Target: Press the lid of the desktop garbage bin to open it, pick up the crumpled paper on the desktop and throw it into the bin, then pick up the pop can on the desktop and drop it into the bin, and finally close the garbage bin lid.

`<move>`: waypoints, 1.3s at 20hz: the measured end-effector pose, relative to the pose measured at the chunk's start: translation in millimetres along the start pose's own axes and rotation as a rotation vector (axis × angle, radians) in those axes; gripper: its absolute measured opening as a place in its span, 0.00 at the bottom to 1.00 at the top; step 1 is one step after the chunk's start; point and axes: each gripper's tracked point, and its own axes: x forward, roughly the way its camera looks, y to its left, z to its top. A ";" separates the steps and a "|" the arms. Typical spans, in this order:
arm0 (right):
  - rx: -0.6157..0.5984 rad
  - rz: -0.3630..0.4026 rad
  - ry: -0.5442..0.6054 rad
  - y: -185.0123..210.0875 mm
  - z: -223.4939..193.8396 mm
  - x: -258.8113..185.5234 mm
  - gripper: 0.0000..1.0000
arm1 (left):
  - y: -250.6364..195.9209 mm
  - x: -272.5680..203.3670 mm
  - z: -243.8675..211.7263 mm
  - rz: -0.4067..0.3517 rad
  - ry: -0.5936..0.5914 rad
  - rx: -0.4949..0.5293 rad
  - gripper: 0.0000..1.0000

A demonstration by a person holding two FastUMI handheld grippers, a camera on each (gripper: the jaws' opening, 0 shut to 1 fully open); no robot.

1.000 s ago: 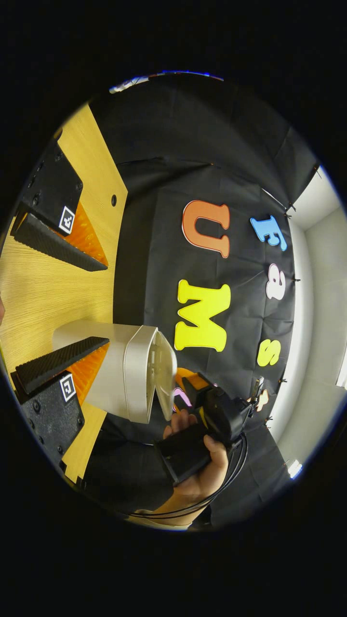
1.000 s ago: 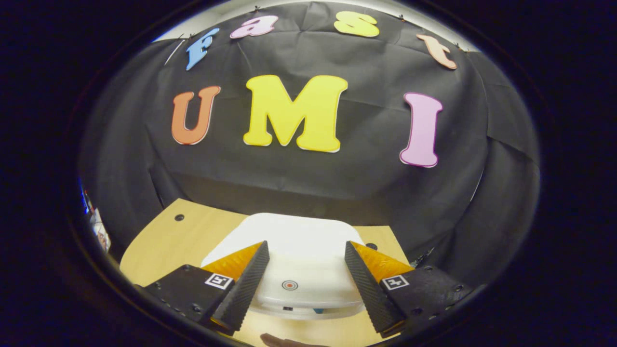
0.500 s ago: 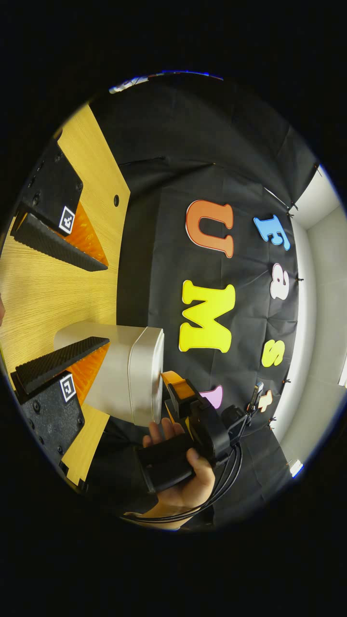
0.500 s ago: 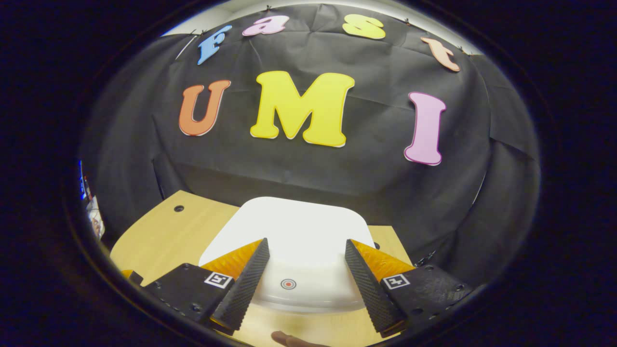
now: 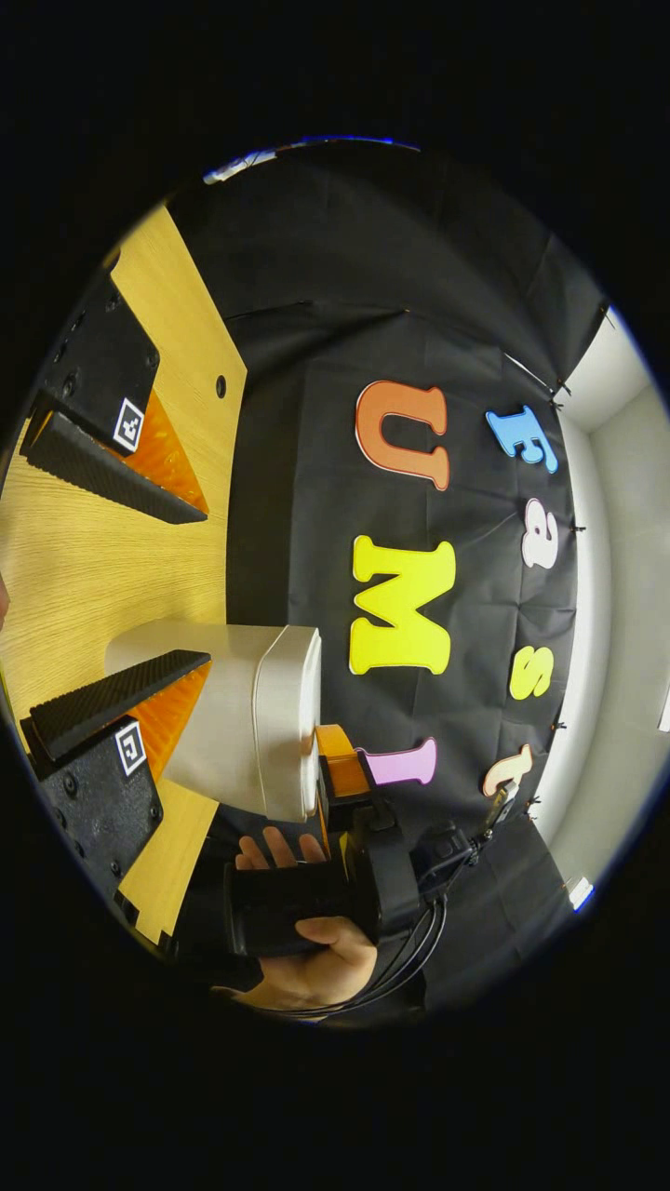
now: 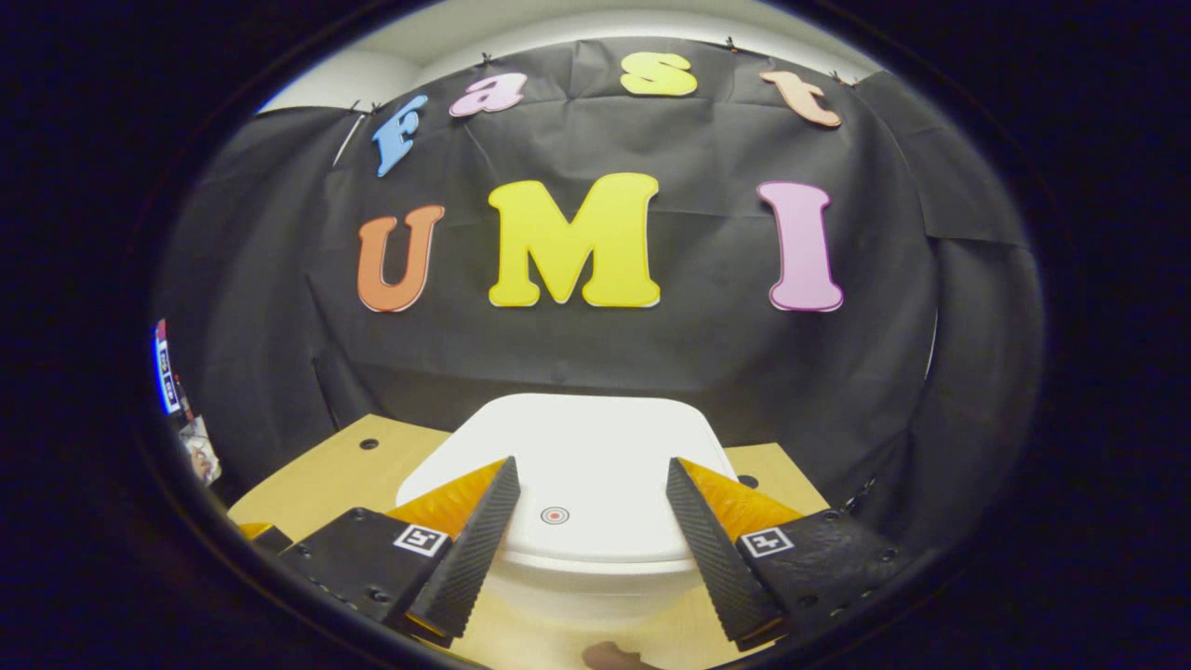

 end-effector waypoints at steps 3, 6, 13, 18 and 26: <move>0.023 -0.014 -0.016 0.3 -2.0 0.5 0.99 | -6.2 2.6 -2.9 -0.014 0.006 -0.026 0.89; 0.026 -0.017 -0.029 0.3 -7.9 1.7 0.99 | -9.6 0.5 0.3 -0.019 0.002 -0.029 0.89; 0.062 0.008 -0.155 0.3 -1.6 -0.7 0.98 | -7.7 1.5 0.6 -0.008 -0.012 -0.028 0.89; 0.000 0.015 -0.313 -9.2 -11.7 -41.4 0.99 | -5.1 0.0 -2.2 0.018 0.006 -0.031 0.89; -0.131 -0.037 -0.346 -38.6 -53.2 -129.7 0.95 | -23.4 -0.5 5.4 0.031 -0.012 -0.077 0.89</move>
